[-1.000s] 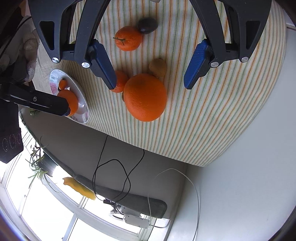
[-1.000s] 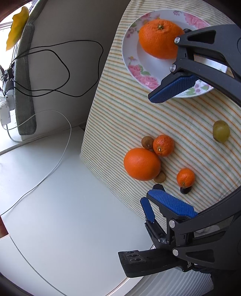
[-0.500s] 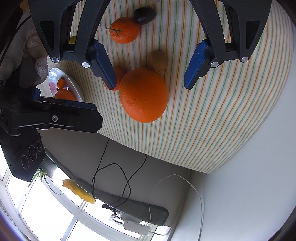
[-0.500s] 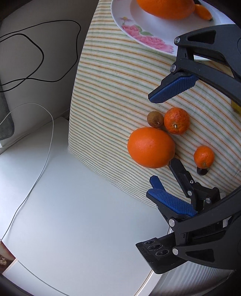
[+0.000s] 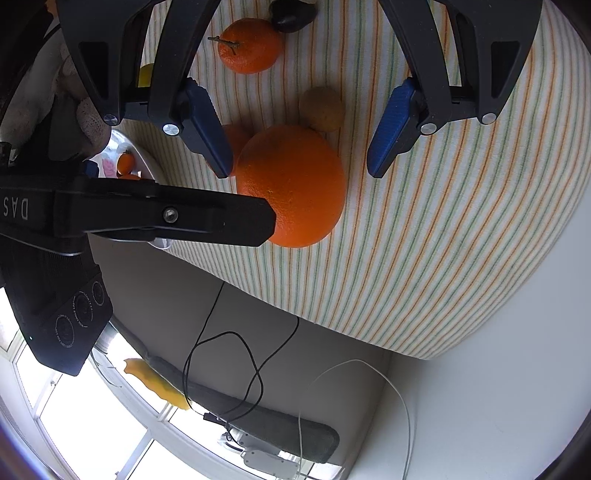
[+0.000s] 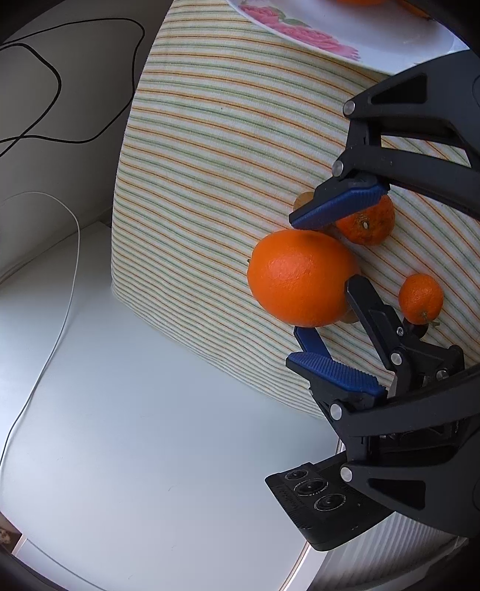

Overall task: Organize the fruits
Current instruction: 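Close the right tool fingers around the second large orange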

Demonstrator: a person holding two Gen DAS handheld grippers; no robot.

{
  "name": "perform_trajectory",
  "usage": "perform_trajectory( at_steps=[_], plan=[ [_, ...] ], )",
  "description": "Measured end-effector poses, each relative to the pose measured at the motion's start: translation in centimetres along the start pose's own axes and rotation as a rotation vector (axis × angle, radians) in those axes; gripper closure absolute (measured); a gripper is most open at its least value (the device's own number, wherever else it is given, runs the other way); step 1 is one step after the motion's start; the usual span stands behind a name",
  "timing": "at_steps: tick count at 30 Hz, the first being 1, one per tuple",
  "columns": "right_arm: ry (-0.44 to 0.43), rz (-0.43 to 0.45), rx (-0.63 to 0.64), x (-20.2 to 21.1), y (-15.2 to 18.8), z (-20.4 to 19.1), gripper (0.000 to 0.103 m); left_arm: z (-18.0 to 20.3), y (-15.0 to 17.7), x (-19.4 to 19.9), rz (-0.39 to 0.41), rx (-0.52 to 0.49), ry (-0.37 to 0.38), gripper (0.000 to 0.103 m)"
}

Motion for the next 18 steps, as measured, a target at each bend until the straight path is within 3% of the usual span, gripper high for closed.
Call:
perform_trajectory(
  at_steps=[18],
  plan=[
    [0.052,-0.055,0.023,-3.9,-0.4,-0.5,0.031,0.2,-0.1,-1.2,-0.021,0.029,0.06,0.032]
  ],
)
Point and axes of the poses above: each gripper's, at about its wrist camera, not at the fingertips, and x roughly against the way its jaws point, z to its right, y to its underside, the point moved 10 cm from there along -x, roughly the way its jaws point, and after that the axes turned 5 degrees about z, right-handed, at the moved point
